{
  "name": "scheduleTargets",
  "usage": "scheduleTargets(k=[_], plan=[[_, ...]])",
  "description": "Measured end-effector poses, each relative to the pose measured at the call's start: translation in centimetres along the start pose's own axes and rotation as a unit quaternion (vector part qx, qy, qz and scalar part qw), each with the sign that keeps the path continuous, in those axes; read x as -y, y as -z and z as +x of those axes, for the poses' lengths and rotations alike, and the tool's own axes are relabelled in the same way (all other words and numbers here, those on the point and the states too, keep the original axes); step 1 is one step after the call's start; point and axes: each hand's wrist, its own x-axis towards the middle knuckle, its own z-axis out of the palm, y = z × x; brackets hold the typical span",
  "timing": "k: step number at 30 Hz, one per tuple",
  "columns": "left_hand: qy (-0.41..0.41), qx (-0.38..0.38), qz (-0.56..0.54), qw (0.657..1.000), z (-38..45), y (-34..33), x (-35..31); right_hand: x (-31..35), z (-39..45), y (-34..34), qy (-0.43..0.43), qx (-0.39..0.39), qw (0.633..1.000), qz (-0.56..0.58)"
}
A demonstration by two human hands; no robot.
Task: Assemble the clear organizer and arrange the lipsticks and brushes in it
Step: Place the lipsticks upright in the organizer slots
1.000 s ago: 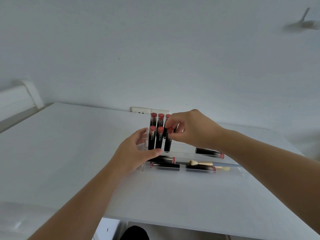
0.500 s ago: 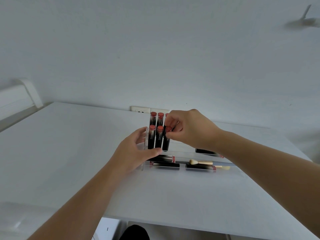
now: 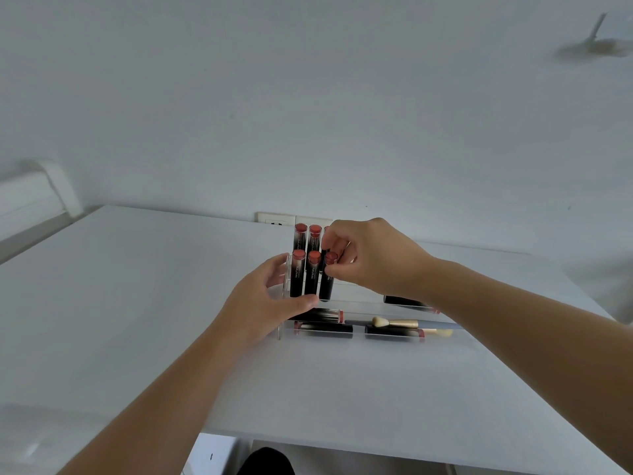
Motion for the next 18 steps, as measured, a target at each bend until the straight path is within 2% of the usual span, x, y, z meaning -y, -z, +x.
scheduleTargets(k=[14,18], plan=[[0.010,-0.002,0.003,1.000,0.0,0.0,-0.1,-1.0,-0.3,1.6,0.001,-0.021,0.999,-0.025],[0.016,-0.003,-0.001,1.000,-0.1,0.1,-0.1,-2.6,-1.4,3.0,-0.022,-0.017,0.997,-0.071]])
